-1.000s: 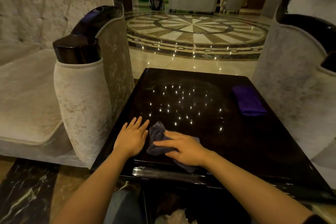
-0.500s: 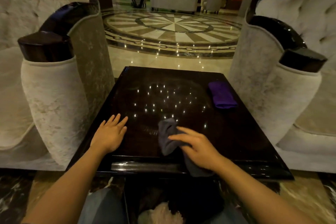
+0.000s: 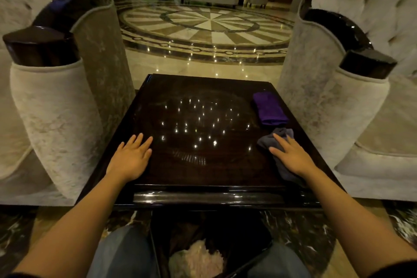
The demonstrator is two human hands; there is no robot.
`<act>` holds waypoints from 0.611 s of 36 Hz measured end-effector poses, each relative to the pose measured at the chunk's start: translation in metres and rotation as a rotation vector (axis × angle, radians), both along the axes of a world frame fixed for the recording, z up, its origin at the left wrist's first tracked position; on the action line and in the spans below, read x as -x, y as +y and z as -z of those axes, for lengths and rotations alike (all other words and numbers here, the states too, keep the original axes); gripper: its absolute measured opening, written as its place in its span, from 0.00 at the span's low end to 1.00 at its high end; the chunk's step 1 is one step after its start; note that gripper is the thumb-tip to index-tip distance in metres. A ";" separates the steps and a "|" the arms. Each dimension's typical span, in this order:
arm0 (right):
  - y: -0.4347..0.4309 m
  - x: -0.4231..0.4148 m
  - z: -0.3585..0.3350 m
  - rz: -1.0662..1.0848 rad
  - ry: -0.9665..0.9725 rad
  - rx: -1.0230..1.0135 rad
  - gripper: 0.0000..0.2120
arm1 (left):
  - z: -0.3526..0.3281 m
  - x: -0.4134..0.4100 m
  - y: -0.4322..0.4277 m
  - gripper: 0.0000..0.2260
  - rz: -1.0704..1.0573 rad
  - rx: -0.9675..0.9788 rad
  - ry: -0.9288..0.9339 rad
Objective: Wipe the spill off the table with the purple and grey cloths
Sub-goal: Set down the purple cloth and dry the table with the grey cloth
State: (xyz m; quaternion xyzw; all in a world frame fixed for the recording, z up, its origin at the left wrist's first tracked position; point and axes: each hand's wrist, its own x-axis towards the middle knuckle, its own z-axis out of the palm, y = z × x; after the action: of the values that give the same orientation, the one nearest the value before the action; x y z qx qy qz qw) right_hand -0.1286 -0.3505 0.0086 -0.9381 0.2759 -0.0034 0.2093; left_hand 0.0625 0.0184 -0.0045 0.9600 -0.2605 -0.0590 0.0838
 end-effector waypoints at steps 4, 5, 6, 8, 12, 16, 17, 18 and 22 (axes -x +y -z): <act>0.014 -0.022 0.000 0.011 0.009 -0.007 0.27 | 0.001 0.002 0.001 0.21 0.000 0.002 0.004; 0.019 -0.027 0.000 0.006 0.009 -0.007 0.27 | 0.000 0.002 0.001 0.21 0.001 -0.001 0.001; 0.024 -0.032 0.001 -0.006 0.013 0.003 0.27 | 0.001 0.002 0.001 0.21 -0.002 0.000 0.003; 0.035 -0.043 0.000 -0.044 0.019 0.016 0.28 | 0.001 0.002 0.002 0.21 -0.004 0.001 0.006; 0.057 -0.061 -0.003 -0.161 0.054 0.003 0.28 | 0.003 0.002 0.002 0.21 0.013 -0.008 -0.003; 0.084 -0.071 -0.007 -0.256 0.047 -0.025 0.28 | 0.003 0.000 0.003 0.21 0.010 -0.002 0.002; 0.092 -0.073 -0.008 -0.283 0.046 -0.023 0.28 | 0.004 -0.001 0.003 0.21 0.010 -0.004 0.001; 0.100 -0.074 -0.009 -0.314 0.048 -0.022 0.27 | 0.004 -0.001 0.003 0.21 0.009 -0.005 0.002; 0.137 -0.077 -0.010 -0.459 0.055 -0.024 0.27 | 0.005 0.000 0.003 0.21 0.012 -0.011 -0.005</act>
State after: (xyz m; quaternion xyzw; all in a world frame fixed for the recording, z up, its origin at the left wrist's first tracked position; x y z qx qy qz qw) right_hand -0.0516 -0.2139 0.0182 -0.9735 0.0609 0.0731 0.2079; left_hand 0.0629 0.0210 -0.0094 0.9591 -0.2661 -0.0584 0.0775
